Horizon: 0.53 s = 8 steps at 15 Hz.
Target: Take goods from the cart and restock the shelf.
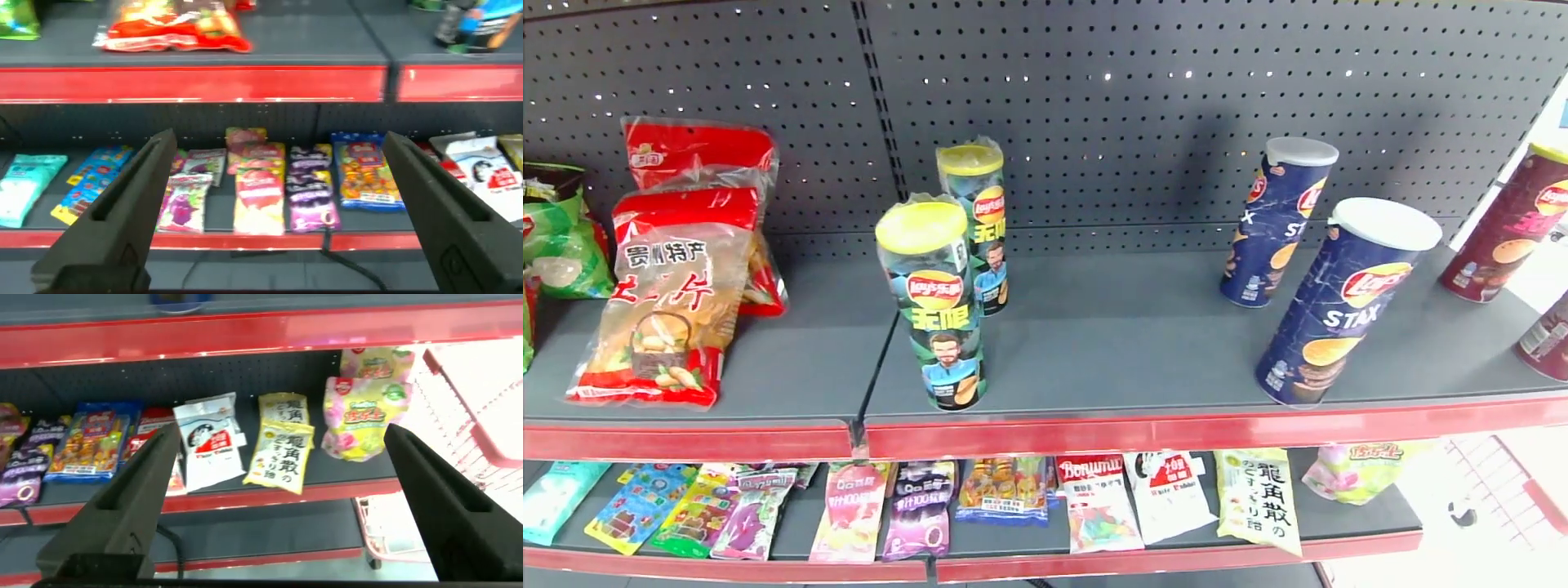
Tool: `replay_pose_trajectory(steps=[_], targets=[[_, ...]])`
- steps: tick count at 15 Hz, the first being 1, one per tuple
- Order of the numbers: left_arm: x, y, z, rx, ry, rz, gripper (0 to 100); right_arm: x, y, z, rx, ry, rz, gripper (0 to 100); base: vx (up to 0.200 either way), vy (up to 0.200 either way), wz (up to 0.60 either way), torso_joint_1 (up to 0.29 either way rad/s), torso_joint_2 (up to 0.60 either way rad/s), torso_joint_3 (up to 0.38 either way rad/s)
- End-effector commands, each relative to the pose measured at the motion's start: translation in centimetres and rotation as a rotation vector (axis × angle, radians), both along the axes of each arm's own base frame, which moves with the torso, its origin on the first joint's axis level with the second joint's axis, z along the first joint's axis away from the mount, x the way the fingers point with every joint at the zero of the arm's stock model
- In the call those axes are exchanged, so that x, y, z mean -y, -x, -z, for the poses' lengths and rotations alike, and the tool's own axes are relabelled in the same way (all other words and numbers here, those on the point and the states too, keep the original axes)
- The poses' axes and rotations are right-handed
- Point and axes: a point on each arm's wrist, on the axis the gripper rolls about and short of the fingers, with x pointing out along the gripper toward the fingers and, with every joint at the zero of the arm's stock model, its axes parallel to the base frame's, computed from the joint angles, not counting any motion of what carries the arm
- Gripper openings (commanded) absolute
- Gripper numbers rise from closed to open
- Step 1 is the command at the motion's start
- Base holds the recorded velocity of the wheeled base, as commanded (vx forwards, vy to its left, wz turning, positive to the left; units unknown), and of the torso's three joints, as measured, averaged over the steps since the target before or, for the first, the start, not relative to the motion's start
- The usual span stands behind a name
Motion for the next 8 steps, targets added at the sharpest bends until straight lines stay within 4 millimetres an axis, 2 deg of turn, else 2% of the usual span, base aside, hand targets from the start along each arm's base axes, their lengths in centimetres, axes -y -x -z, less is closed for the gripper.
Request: replay_pose_trajectory(steps=[1,8], targets=[[0.00,-0.01,0.01,-0.002,0.002,-0.001,100,0.00,-0.02,-0.01,-0.002,0.000,-0.001,100,0.000,-0.200,0.00,0.007,0.01,-0.002],[0.00,-0.01,0.01,-0.002,0.002,-0.001,100,0.00,-0.02,-0.01,-0.002,-0.002,-0.001,100,0.000,-0.200,0.00,0.002,0.00,0.001]])
